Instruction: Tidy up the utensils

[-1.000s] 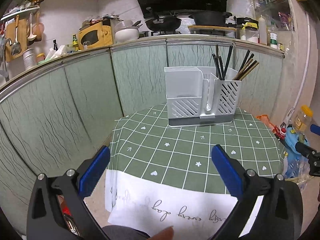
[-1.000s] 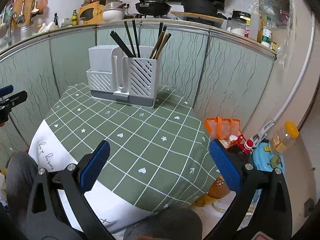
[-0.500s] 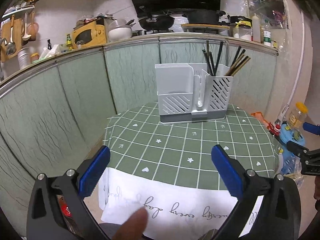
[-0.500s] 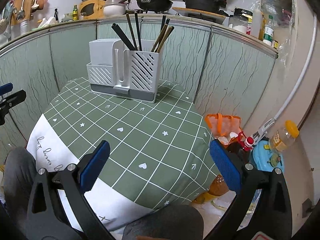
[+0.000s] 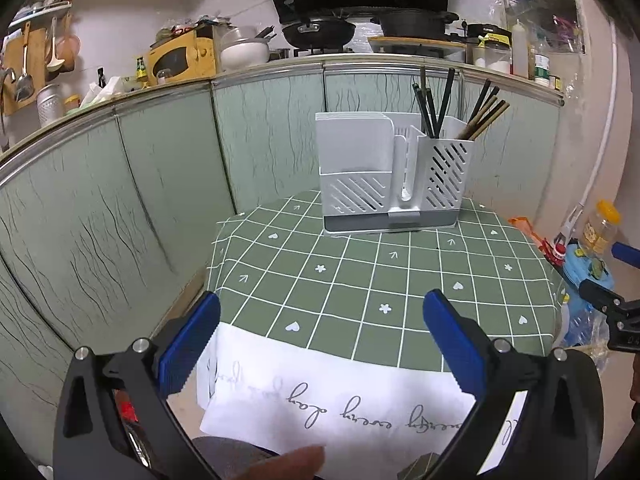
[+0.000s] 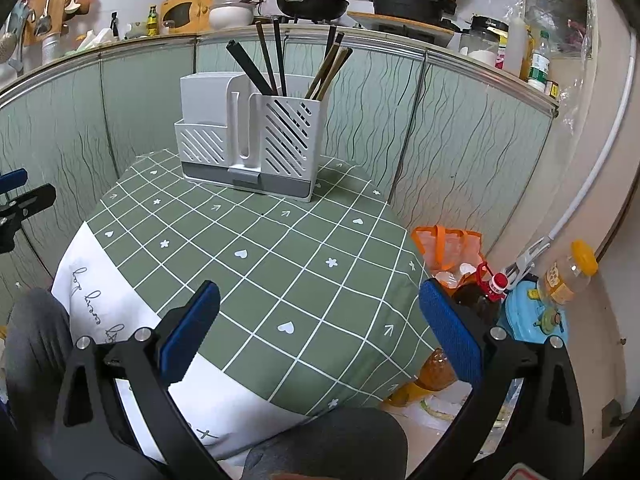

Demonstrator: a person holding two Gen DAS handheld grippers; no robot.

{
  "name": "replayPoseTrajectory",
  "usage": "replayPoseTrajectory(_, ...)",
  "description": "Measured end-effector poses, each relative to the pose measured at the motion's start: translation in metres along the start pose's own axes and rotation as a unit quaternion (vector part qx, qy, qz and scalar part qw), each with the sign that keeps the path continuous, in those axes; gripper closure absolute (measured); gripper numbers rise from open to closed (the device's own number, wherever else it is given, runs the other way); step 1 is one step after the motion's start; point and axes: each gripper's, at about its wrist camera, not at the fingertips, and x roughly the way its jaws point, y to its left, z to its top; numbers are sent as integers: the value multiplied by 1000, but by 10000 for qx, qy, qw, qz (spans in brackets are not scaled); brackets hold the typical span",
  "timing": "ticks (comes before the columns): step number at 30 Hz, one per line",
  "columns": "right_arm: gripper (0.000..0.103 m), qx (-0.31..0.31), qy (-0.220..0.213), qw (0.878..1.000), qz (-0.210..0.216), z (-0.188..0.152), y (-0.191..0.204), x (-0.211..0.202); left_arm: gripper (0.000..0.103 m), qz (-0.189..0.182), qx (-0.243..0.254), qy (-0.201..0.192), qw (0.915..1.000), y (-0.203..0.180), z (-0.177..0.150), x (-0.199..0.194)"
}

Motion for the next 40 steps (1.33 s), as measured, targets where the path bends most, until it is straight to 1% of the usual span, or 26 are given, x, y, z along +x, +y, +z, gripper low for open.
replayPoseTrajectory(4,7,1,13,10000,17,-1,0,0,4,71,53,40,10000,-1,-1,1)
replayPoseTrajectory(25,7,75,32,10000,11,-3,-4,1,4,23,60,97,9999,-7,-2,0)
replayPoseTrajectory(29,7,77,34,10000,11,-4,-4,1,4,45,93,150,9998,-7,-2,1)
replayPoseTrajectory(32,7,79,35,10000,21,-4,-3,1,4,131,109,186,9997,-9,-3,4)
replayPoseTrajectory(40,7,76,44,9999,59,-6,-2,1,4,32,116,241,9996,-11,-4,4)
